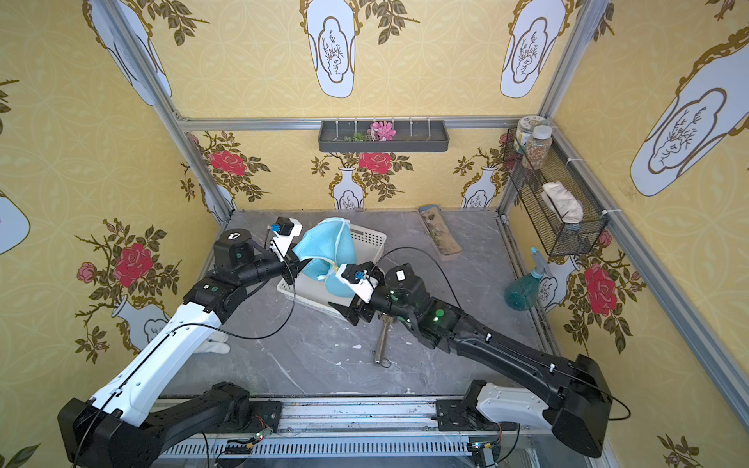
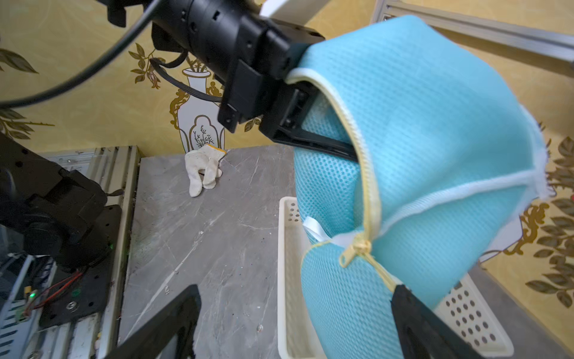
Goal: Turn the laundry bag inside out
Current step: Turn over the laundry bag.
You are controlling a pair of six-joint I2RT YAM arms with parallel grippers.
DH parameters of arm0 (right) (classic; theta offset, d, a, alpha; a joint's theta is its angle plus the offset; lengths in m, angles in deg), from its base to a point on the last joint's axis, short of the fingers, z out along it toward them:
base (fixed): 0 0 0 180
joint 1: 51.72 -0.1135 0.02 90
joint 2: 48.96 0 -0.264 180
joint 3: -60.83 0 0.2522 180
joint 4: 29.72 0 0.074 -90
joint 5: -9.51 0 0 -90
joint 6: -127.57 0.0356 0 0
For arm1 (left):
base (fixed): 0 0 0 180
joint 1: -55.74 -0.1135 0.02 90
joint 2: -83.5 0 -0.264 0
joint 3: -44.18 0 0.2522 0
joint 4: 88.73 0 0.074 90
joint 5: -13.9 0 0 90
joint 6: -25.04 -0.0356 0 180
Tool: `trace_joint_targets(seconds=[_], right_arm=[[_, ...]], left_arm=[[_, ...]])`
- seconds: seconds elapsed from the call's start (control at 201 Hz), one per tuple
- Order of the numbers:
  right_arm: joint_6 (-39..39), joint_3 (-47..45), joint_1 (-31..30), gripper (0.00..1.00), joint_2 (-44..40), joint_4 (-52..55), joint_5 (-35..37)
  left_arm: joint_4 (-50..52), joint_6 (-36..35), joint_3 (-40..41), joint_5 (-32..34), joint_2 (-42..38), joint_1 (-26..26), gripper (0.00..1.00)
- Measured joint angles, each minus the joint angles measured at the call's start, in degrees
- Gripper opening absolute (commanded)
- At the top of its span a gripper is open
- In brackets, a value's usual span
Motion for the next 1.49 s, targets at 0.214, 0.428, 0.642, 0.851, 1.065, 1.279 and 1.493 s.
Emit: trace_joint_targets(seconds=[0.214,0.428,0.642,0.851,1.065,1.279,1.493], right_arm=[[-4.5,3.9,-3.9,0.76,8.4,-9.3,9.1],[-7.7,4.1,-5.5,0.62,10.1,-15.3,16.0],[-10.5,2.3,-5.6,0.65,8.7,-17.7,20.2],[-12.0,0.9,-5.6,0.69,7.6,-18.8,22.0],[-12.5,-0.8,-5.6,0.68,6.8,-20.5,23.0],[-13.8,2.1,-5.5,0.35,10.0,-20.5,21.5],[-14.0,3.1,-5.6,0.0,10.8,-20.5,21.6]], left_arm=[[-0.9,1.9,0.1,-0.6,0.0,0.1,0.0],[-0.8,1.9,0.2,-1.3,0.0,0.1,0.0],[-0.3,0.6,0.0,-3.2,0.9,0.1,0.0],[1.2,-0.8,-0.4,-4.7,1.1,0.1,0.0],[2.0,-1.8,-0.4,-5.0,1.1,0.2,0.0],[2.6,-1.9,-0.7,-5.9,1.2,0.5,0.03],[2.2,-2.7,0.1,-5.9,0.5,0.8,0.43]])
